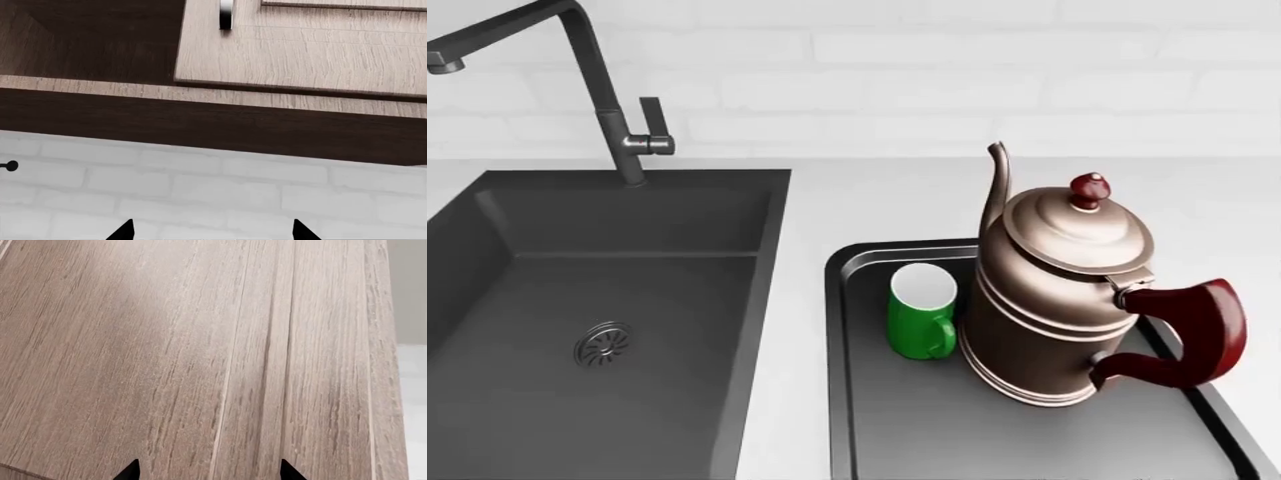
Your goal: Pick the kettle from the counter and place it on the tray. Then pick the mug from the cabinet and place it on the tray. Then close the cabinet doors.
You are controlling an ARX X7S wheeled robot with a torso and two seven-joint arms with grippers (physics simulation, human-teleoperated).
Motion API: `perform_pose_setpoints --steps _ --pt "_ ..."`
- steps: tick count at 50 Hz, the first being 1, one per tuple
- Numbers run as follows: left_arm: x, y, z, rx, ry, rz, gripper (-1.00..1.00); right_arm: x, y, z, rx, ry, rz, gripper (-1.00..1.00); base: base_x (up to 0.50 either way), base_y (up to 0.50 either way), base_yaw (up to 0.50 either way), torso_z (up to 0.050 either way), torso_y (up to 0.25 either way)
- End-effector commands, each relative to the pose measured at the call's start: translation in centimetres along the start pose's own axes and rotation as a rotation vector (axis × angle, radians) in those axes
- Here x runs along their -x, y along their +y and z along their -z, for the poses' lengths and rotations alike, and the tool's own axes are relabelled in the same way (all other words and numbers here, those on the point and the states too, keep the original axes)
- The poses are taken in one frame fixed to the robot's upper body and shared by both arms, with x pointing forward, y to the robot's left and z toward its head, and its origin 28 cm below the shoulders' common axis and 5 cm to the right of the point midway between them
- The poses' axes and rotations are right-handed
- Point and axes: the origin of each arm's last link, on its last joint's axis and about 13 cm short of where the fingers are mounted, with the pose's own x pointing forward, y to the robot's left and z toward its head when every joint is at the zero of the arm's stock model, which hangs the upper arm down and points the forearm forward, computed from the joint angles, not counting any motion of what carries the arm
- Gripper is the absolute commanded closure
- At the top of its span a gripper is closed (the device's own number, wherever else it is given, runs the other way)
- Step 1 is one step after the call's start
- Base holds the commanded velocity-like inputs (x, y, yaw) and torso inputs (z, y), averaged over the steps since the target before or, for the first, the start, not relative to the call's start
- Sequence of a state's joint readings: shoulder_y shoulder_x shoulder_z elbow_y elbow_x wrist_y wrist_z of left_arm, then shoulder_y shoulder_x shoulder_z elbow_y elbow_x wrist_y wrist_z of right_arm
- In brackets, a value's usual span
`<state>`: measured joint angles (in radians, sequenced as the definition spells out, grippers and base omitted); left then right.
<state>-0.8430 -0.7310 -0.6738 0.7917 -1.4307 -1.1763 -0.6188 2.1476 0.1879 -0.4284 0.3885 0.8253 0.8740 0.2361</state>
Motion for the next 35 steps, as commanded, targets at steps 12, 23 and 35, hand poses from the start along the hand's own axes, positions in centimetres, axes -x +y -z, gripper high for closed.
perform_pose_setpoints --steps 12,23,35 --pt "-0.1 -0.3 0.3 0.005 0.006 0.003 -1.00 8.2 4.4 -7.8 -0.049 -0.230 -0.184 -1.00 0.00 0.00 0.00 0.001 0.000" --pt "0.1 -0.7 0.0 0.003 0.003 0.016 -1.00 15.0 4.0 -6.8 0.097 -0.222 0.001 -1.00 0.00 0.00 0.00 0.000 0.000" --pt "0.2 -1.0 -0.1 0.006 0.005 0.028 -1.00 21.2 3.4 -0.7 0.295 -0.070 0.209 -1.00 0.00 0.00 0.00 0.000 0.000"
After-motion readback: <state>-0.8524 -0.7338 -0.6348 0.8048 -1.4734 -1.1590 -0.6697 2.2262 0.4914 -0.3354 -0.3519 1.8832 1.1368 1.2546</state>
